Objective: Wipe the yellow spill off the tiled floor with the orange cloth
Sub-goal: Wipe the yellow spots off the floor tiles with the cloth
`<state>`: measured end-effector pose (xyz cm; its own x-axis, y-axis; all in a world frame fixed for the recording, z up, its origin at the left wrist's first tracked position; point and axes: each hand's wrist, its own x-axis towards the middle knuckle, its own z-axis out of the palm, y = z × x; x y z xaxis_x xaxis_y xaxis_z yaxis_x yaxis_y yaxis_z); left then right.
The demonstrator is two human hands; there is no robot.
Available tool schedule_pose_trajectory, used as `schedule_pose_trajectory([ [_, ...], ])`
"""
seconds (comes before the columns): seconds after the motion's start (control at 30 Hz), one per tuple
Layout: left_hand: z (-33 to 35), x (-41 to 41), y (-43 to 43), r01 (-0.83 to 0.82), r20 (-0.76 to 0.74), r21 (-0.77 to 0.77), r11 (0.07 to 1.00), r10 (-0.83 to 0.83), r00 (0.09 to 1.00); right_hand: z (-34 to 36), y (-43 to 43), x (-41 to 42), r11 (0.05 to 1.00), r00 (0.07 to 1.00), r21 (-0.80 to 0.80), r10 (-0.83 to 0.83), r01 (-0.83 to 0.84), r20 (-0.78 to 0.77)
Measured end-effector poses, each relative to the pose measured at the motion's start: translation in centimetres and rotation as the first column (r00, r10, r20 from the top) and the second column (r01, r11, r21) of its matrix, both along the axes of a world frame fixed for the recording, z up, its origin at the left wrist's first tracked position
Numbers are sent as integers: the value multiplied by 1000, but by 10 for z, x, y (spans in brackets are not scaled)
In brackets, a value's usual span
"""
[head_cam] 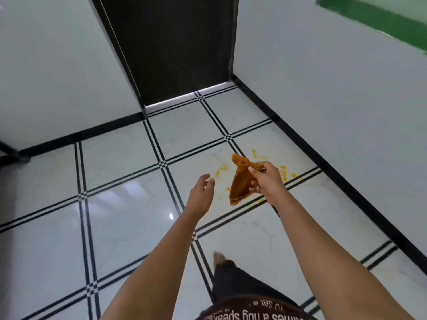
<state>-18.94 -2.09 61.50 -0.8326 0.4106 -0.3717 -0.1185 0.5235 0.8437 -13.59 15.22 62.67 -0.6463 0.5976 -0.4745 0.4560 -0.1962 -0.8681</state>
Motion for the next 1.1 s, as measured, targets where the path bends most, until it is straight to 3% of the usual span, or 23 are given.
schedule_pose_trajectory([
  [0.13,3,-84,1,12,-5,13,1000,-12,1000,-1,-12,-81,991,991,-90,-108,100,-84],
  [0.23,5,-155,9,30,21,27,999,-31,999,-5,-12,-143,976,971,-49,-218,214,-102],
  [0.53,28,-347,50,174,33,-5,985,-174,984,14,11,-313,926,926,32,-377,377,3],
  [0.73,18,-460,115,371,24,34,928,-372,928,11,50,-408,851,851,32,-524,523,27],
  [0.93,4,-556,176,637,39,7,771,-637,770,1,74,-468,700,706,-189,-707,689,-41],
  [1.1,-9,-602,238,852,113,-48,521,-845,523,-1,79,-488,417,462,-395,-887,819,21],
])
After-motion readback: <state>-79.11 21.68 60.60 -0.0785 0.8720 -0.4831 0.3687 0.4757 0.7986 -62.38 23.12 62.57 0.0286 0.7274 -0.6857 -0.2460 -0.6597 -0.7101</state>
